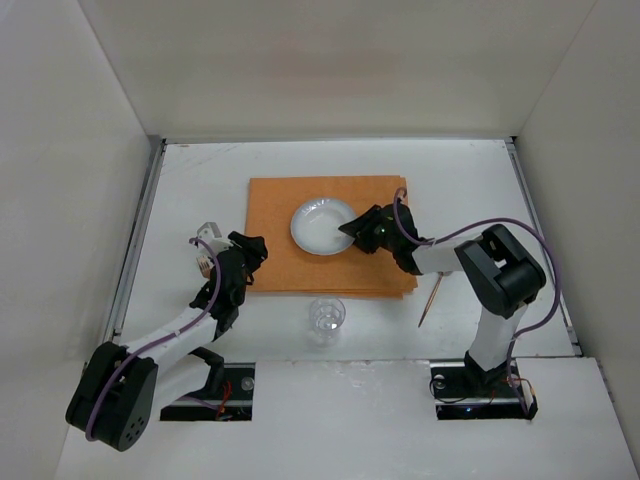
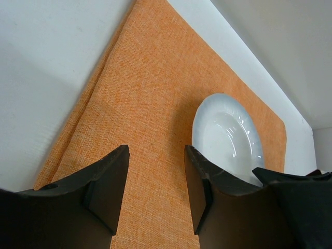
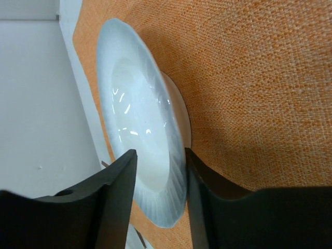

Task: Set the dinner table for one person

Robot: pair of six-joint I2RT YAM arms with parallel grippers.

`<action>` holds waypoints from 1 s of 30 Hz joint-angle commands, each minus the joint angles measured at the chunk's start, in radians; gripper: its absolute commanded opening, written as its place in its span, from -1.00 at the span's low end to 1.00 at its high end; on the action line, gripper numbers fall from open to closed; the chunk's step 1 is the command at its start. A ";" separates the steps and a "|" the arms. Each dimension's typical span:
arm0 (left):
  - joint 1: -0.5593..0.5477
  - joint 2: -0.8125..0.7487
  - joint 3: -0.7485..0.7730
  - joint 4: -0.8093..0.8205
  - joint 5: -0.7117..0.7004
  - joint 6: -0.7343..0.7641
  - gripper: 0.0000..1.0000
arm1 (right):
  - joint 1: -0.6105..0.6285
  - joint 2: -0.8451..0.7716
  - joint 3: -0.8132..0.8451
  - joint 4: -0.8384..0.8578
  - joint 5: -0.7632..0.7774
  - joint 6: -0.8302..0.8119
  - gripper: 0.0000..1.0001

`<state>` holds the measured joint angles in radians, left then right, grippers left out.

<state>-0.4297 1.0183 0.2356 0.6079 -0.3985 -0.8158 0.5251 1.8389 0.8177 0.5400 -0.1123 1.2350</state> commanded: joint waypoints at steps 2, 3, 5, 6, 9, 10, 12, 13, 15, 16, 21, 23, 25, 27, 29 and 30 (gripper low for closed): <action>0.007 -0.026 -0.013 0.023 0.006 -0.014 -0.12 | 0.003 -0.053 -0.017 0.046 0.031 -0.005 0.01; 0.004 -0.030 -0.013 0.023 -0.002 -0.010 -0.12 | 0.003 -0.065 -0.026 0.028 0.037 -0.012 0.05; 0.004 -0.027 -0.013 0.023 -0.005 -0.008 -0.12 | 0.003 -0.098 -0.052 0.008 0.063 -0.022 0.12; 0.012 -0.027 -0.015 0.023 0.004 -0.014 -0.12 | 0.005 -0.115 -0.067 0.003 0.072 -0.031 0.16; 0.007 -0.043 -0.016 0.018 0.004 -0.016 -0.12 | 0.006 -0.162 -0.106 -0.020 0.086 -0.055 0.26; 0.004 -0.044 -0.016 0.018 0.000 -0.011 -0.12 | 0.006 -0.180 -0.121 -0.031 0.094 -0.055 0.29; 0.009 -0.040 -0.016 0.018 0.006 -0.017 -0.12 | 0.011 -0.210 -0.144 -0.040 0.109 -0.063 0.36; 0.010 -0.040 -0.016 0.018 0.010 -0.019 -0.12 | 0.017 -0.219 -0.150 -0.041 0.112 -0.071 0.38; 0.000 -0.050 -0.016 0.015 0.003 -0.016 -0.12 | 0.026 -0.243 -0.167 -0.057 0.114 -0.083 0.41; -0.002 -0.055 -0.016 0.013 0.000 -0.013 -0.12 | 0.031 -0.257 -0.176 -0.067 0.118 -0.083 0.41; 0.001 -0.060 -0.013 0.000 0.001 -0.017 -0.12 | 0.051 -0.346 -0.239 -0.117 0.180 -0.088 0.39; -0.004 -0.052 -0.010 0.000 -0.006 -0.011 -0.12 | 0.057 -0.394 -0.270 -0.126 0.201 -0.097 0.35; 0.001 -0.037 -0.007 -0.002 0.003 -0.017 -0.12 | 0.062 -0.449 -0.287 -0.153 0.207 -0.109 0.21; -0.007 -0.035 -0.002 -0.002 0.004 -0.019 -0.12 | 0.068 -0.499 -0.284 -0.190 0.207 -0.155 -0.03; -0.014 -0.029 -0.001 -0.002 -0.002 -0.013 -0.12 | 0.088 -0.570 -0.272 -0.257 0.236 -0.207 -0.42; -0.014 -0.024 -0.001 0.000 -0.002 -0.013 -0.12 | 0.103 -0.601 -0.262 -0.294 0.261 -0.225 -0.56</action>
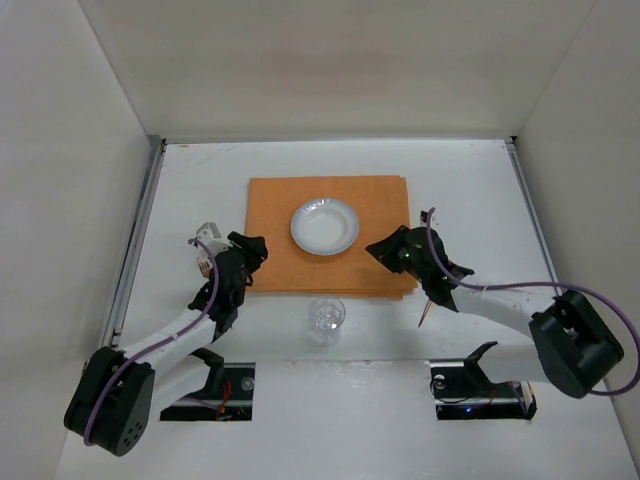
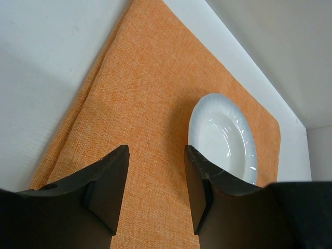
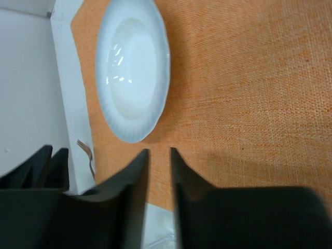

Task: Set the dinner table for one person

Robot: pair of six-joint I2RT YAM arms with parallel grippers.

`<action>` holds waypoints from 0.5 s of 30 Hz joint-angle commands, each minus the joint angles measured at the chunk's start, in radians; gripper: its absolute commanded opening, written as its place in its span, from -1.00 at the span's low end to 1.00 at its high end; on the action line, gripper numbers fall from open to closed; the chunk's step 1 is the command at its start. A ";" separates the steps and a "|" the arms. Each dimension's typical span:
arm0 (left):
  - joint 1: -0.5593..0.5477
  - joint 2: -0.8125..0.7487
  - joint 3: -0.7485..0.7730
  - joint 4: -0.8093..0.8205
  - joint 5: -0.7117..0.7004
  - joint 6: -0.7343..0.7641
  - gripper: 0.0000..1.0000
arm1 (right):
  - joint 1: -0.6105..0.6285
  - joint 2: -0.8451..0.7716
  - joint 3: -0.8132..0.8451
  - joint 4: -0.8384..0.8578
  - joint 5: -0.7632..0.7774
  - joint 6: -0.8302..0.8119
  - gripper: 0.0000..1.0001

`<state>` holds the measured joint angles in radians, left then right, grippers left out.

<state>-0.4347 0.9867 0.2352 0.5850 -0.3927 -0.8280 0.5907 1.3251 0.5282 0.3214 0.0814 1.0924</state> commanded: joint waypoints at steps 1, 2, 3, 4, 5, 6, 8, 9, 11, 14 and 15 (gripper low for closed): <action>-0.005 0.013 0.001 0.021 -0.006 -0.002 -0.12 | 0.057 -0.111 0.044 -0.114 0.081 -0.115 -0.64; 0.000 0.017 0.001 0.021 0.001 -0.008 -0.12 | 0.076 -0.128 0.065 -0.145 0.084 -0.164 -0.68; -0.003 0.018 0.003 0.021 0.005 -0.010 -0.12 | 0.097 -0.144 0.087 -0.177 0.086 -0.217 -0.70; -0.009 0.017 0.004 0.021 -0.001 -0.008 -0.12 | 0.126 -0.159 0.110 -0.214 0.095 -0.265 -0.71; -0.012 0.017 0.004 0.024 -0.006 -0.003 -0.12 | 0.155 -0.173 0.131 -0.252 0.106 -0.308 -0.70; -0.014 0.023 0.003 0.029 -0.009 -0.002 -0.12 | 0.186 -0.187 0.153 -0.290 0.116 -0.348 -0.69; -0.002 0.041 0.004 0.027 -0.006 -0.008 -0.12 | 0.243 -0.207 0.196 -0.372 0.124 -0.426 -0.57; 0.001 0.047 0.004 0.027 -0.003 -0.011 -0.12 | 0.266 -0.210 0.208 -0.399 0.124 -0.454 -0.49; -0.009 0.049 0.009 0.032 -0.006 -0.010 -0.12 | 0.327 -0.217 0.225 -0.461 0.129 -0.506 -0.23; -0.012 0.052 0.009 0.032 -0.012 -0.008 -0.12 | 0.425 -0.214 0.227 -0.518 0.158 -0.531 0.07; -0.006 0.050 0.007 0.030 -0.011 -0.011 -0.12 | 0.445 -0.204 0.228 -0.531 0.173 -0.534 0.12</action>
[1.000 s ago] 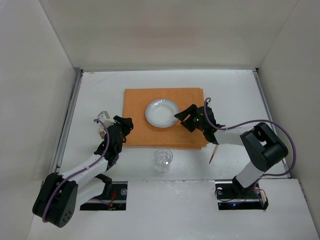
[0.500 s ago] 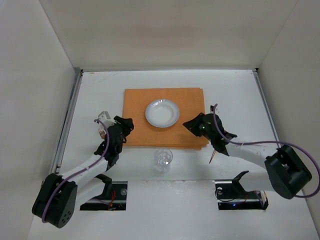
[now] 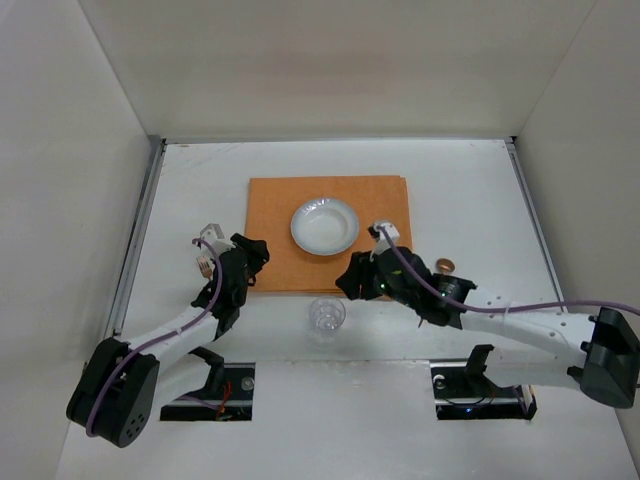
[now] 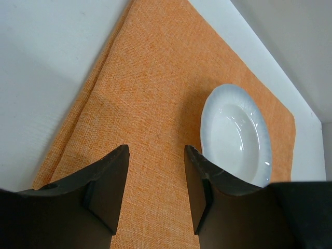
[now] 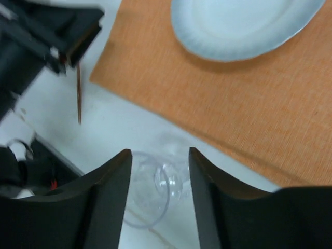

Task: Set the dinner table for one person

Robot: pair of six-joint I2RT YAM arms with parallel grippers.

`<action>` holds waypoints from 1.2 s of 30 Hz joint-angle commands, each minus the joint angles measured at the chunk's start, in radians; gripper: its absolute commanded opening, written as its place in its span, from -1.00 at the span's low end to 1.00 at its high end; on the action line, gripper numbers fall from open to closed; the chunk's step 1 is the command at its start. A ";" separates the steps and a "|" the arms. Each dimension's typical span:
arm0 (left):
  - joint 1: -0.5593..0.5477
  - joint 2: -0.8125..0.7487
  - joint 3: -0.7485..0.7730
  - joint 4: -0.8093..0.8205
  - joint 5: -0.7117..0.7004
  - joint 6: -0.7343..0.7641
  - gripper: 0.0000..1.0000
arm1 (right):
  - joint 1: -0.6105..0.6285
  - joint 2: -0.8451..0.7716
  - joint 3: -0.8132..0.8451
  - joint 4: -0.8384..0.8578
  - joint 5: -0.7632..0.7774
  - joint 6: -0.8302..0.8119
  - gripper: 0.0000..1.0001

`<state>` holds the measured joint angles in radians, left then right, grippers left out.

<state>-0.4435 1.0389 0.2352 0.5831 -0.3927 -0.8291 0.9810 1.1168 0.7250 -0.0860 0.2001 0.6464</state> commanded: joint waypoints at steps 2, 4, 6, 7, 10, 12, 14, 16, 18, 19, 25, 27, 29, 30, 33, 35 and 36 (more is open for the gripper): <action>-0.001 -0.010 0.004 0.032 -0.012 -0.016 -0.12 | 0.087 0.041 0.053 -0.162 0.077 -0.108 0.15; -0.007 0.003 0.006 0.038 -0.018 -0.016 -0.11 | 0.104 0.078 0.079 -0.187 0.108 -0.132 0.15; -0.008 0.026 0.010 0.043 -0.015 -0.015 -0.11 | 0.120 0.106 0.102 -0.199 0.128 -0.142 0.15; -0.005 0.030 0.012 0.043 -0.009 -0.016 -0.12 | 0.126 0.116 0.111 -0.201 0.125 -0.146 0.14; -0.014 0.021 0.013 0.043 -0.017 -0.015 -0.11 | 0.138 0.155 0.129 -0.187 0.116 -0.169 0.07; -0.013 0.021 0.012 0.043 -0.020 -0.013 -0.11 | 0.138 0.190 0.148 -0.189 0.114 -0.172 -0.04; -0.005 0.015 0.009 0.038 -0.009 -0.018 -0.11 | 0.138 0.222 0.162 -0.185 0.105 -0.182 -0.16; -0.011 0.001 0.006 0.038 -0.018 -0.013 -0.11 | 0.146 0.248 0.175 -0.187 0.099 -0.198 -0.25; -0.013 0.006 0.004 0.043 -0.028 -0.010 -0.11 | 0.152 0.265 0.191 -0.195 0.098 -0.198 -0.32; -0.010 0.012 0.006 0.043 -0.025 -0.010 -0.11 | 0.152 0.267 0.192 -0.195 0.096 -0.198 -0.34; -0.014 0.026 0.012 0.043 -0.021 -0.013 -0.11 | 0.155 0.296 0.203 -0.202 0.071 -0.205 -0.51; -0.005 0.033 0.012 0.043 -0.009 -0.019 -0.11 | 0.159 0.302 0.211 -0.199 0.065 -0.209 -0.58; -0.007 0.029 0.012 0.043 -0.009 -0.021 -0.11 | 0.167 0.314 0.221 -0.205 0.062 -0.227 -0.62; -0.010 0.027 0.012 0.043 -0.015 -0.016 -0.11 | 0.169 0.319 0.228 -0.212 0.067 -0.235 -0.65; 0.001 0.030 0.010 0.043 -0.006 -0.021 -0.11 | 0.170 0.330 0.251 -0.224 0.070 -0.238 -0.74; 0.006 0.018 0.007 0.041 0.000 -0.022 -0.11 | 0.170 0.319 0.260 -0.219 0.067 -0.246 -0.79; 0.004 0.012 0.006 0.043 0.000 -0.022 -0.11 | 0.170 0.307 0.266 -0.218 0.065 -0.249 -0.80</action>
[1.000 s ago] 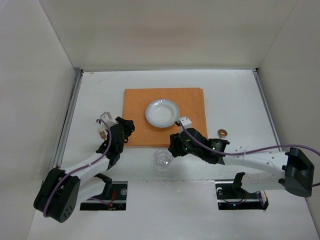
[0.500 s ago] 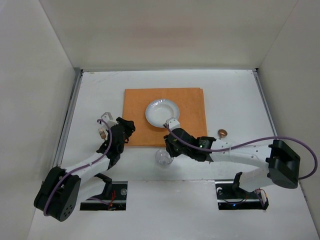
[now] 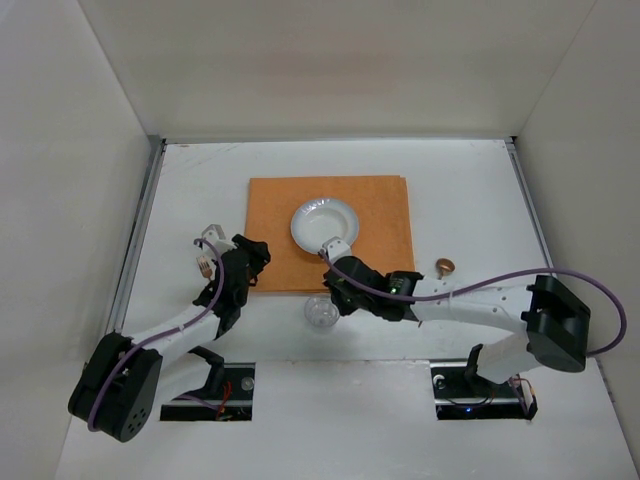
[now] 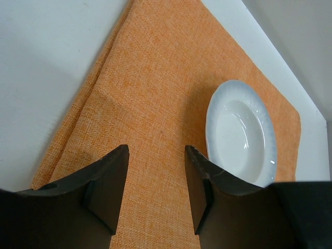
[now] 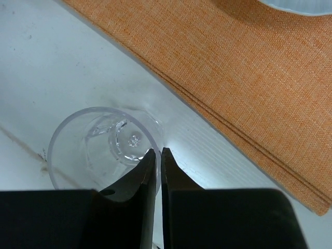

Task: Set the dinner table for one person

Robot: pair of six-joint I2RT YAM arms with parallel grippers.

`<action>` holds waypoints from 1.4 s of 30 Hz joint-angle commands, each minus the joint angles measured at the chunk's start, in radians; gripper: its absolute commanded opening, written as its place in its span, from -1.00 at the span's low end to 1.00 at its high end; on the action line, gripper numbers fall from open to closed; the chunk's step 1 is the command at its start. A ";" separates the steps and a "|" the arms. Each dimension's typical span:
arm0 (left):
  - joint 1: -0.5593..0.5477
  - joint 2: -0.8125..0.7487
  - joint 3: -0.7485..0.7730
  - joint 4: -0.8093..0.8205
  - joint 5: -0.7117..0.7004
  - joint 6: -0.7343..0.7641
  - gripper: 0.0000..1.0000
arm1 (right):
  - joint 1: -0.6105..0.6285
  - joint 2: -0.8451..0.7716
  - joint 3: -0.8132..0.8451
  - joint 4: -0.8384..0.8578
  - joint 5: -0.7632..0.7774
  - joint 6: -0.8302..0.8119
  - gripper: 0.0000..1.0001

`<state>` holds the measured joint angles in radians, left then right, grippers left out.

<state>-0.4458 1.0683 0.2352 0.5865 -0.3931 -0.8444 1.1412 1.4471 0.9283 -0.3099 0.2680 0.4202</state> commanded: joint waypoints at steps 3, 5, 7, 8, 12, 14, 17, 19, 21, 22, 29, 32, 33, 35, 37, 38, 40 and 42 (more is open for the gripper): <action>0.008 -0.028 0.000 0.038 -0.006 -0.007 -0.11 | -0.008 -0.088 0.070 0.021 -0.018 -0.009 -0.82; 0.005 -0.031 0.000 0.035 -0.003 -0.008 -0.11 | -0.048 -0.151 0.063 0.048 -0.056 -0.008 -0.82; -0.004 -0.033 0.001 0.038 -0.010 -0.007 -0.11 | -0.099 -0.210 0.053 0.066 -0.081 0.000 -0.81; -0.007 -0.028 0.001 0.039 -0.010 -0.005 -0.11 | -0.128 -0.238 0.050 0.075 -0.084 0.009 -0.81; -0.007 -0.010 0.006 0.039 -0.001 -0.013 -0.11 | -0.272 -0.271 0.073 0.106 -0.069 0.017 -0.80; -0.018 -0.013 0.007 0.039 -0.012 -0.009 -0.11 | -0.338 -0.254 0.092 0.135 -0.041 0.012 -0.81; -0.018 0.001 0.010 0.039 -0.007 -0.010 -0.12 | -0.468 -0.190 0.130 0.210 -0.056 0.012 -0.81; -0.024 0.001 0.012 0.039 -0.012 -0.007 -0.12 | -0.554 -0.122 0.174 0.235 -0.067 0.012 -0.82; -0.032 0.002 0.013 0.039 -0.020 -0.002 -0.12 | -0.626 -0.053 0.217 0.249 -0.059 0.014 -0.82; -0.027 0.005 0.015 0.039 -0.016 -0.002 -0.12 | -0.655 -0.018 0.240 0.250 -0.047 0.015 -0.82; -0.037 0.004 0.013 0.041 -0.021 -0.001 -0.12 | -0.781 0.206 0.369 0.250 0.020 -0.003 -0.80; -0.047 0.007 0.016 0.041 -0.023 -0.001 -0.12 | -0.795 0.277 0.405 0.239 0.017 -0.006 -0.80; -0.050 0.009 0.018 0.041 -0.027 0.001 -0.12 | -0.797 0.292 0.408 0.238 0.019 -0.001 -0.80; -0.043 0.016 0.018 0.041 -0.018 0.001 -0.12 | -0.797 0.321 0.415 0.238 0.020 0.002 -0.80; -0.043 0.010 0.018 0.041 -0.016 -0.001 -0.12 | -0.795 0.343 0.423 0.232 0.030 0.005 -0.80; -0.047 0.006 0.018 0.041 -0.024 0.001 -0.12 | -0.792 0.351 0.425 0.230 0.034 0.006 -0.80; -0.046 0.007 0.018 0.041 -0.026 0.002 -0.12 | -0.792 0.363 0.429 0.229 0.045 0.006 -0.78; -0.041 0.012 0.018 0.041 -0.017 -0.001 -0.12 | -0.792 0.380 0.441 0.218 0.057 0.000 -0.77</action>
<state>-0.4889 1.0817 0.2352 0.5869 -0.4000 -0.8474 0.3420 1.8210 1.2984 -0.1360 0.2855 0.4187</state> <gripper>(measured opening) 0.443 0.118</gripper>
